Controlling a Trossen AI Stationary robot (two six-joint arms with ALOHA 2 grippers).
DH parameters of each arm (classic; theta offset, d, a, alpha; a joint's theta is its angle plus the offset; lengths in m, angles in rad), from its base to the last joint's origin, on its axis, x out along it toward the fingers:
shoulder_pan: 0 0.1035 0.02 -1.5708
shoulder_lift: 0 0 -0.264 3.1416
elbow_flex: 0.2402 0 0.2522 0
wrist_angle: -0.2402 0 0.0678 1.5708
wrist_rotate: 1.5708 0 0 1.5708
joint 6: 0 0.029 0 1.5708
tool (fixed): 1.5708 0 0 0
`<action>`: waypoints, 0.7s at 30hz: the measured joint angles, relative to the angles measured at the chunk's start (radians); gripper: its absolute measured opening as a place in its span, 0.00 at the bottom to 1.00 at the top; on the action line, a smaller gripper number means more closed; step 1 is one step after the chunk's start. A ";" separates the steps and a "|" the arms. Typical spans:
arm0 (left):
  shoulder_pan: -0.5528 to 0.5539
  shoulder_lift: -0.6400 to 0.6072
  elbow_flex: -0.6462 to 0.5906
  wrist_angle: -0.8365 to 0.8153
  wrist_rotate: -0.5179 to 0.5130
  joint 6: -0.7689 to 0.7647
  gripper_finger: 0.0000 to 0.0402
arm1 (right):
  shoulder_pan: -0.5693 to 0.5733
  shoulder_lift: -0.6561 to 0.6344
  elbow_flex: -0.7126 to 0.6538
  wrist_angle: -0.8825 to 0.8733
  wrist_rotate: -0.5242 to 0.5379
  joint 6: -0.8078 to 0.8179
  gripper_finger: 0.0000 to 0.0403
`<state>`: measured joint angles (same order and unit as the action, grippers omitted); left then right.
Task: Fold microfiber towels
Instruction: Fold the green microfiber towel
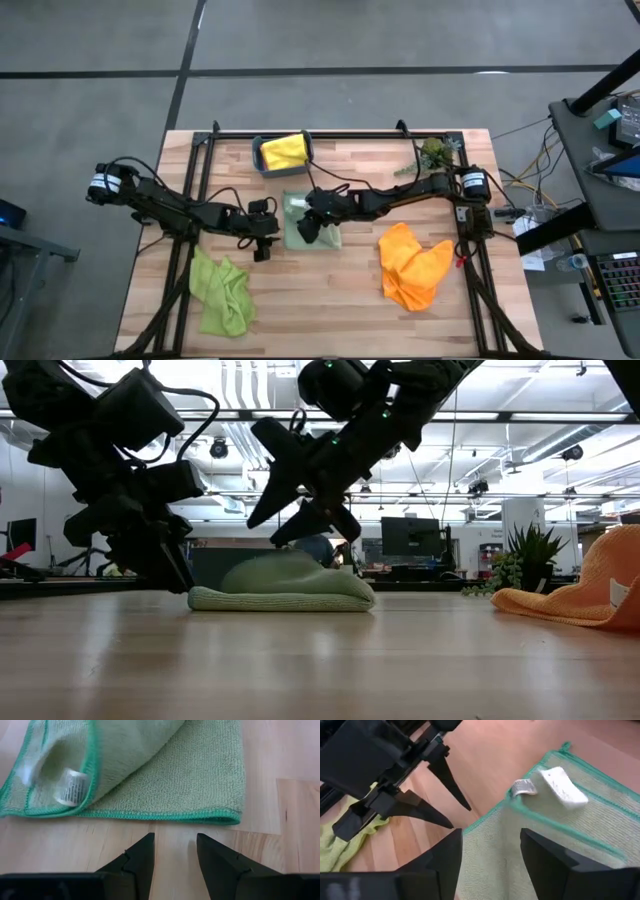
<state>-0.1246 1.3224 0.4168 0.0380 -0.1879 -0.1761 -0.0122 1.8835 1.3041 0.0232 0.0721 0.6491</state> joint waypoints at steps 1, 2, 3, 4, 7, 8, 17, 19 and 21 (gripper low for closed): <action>0.000 0.000 0.000 0.000 0.000 0.000 0.33 | 0.002 0.000 0.000 0.006 0.000 -0.002 0.47; 0.000 0.000 0.000 -0.001 0.000 0.000 0.33 | 0.004 0.000 0.000 0.012 0.000 -0.008 0.47; 0.000 0.000 0.000 -0.001 0.000 0.000 0.33 | 0.006 0.000 0.000 0.013 0.000 -0.018 0.47; 0.000 0.000 0.000 -0.001 0.000 0.000 0.33 | 0.006 -0.001 0.000 0.010 -0.001 -0.032 0.48; 0.000 0.000 0.001 -0.002 0.008 0.000 0.33 | 0.006 -0.026 0.000 -0.051 -0.004 -0.079 0.48; 0.000 0.000 0.001 -0.002 0.015 0.001 0.33 | 0.006 -0.037 0.000 -0.070 0.001 -0.099 0.48; 0.000 -0.001 0.000 -0.003 0.037 0.001 0.33 | -0.019 -0.080 -0.004 -0.259 0.207 -0.264 0.41; 0.000 -0.001 -0.001 -0.002 0.037 0.001 0.33 | -0.035 -0.071 -0.006 -0.253 0.209 -0.297 0.40; 0.000 -0.001 -0.002 -0.002 0.037 0.001 0.33 | -0.054 -0.056 -0.012 -0.255 0.209 -0.324 0.39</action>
<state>-0.1249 1.3216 0.4146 0.0363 -0.1509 -0.1753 -0.0657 1.8276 1.2921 -0.2318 0.2813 0.3247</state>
